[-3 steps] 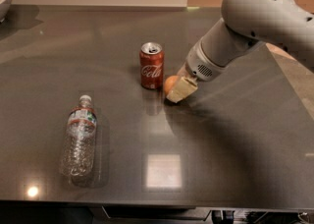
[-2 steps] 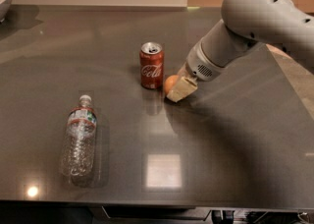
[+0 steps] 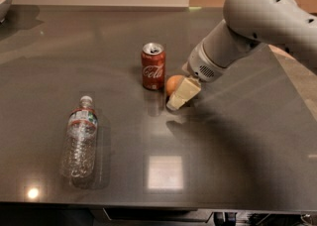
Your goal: Move orange near coke can
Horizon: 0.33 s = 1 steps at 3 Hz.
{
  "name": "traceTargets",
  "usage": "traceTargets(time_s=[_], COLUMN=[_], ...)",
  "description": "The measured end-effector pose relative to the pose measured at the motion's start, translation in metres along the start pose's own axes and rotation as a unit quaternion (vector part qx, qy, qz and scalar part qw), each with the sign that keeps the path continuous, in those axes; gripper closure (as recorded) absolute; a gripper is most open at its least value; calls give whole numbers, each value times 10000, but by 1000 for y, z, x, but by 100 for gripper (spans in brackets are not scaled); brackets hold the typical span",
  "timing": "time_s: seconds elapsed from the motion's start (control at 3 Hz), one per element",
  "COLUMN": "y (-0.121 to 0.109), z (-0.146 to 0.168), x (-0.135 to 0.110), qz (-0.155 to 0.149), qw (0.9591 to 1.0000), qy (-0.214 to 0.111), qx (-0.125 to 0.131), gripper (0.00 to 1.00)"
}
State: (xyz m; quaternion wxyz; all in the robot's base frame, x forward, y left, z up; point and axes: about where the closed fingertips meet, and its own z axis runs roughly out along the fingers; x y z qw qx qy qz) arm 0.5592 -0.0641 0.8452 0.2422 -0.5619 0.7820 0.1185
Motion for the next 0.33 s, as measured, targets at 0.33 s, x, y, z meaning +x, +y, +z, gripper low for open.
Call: traceTargets(time_s=[0.33], y=[0], z=[0], x=[0], qz=[0], qw=[10000], qy=[0], qx=[0], gripper=[0])
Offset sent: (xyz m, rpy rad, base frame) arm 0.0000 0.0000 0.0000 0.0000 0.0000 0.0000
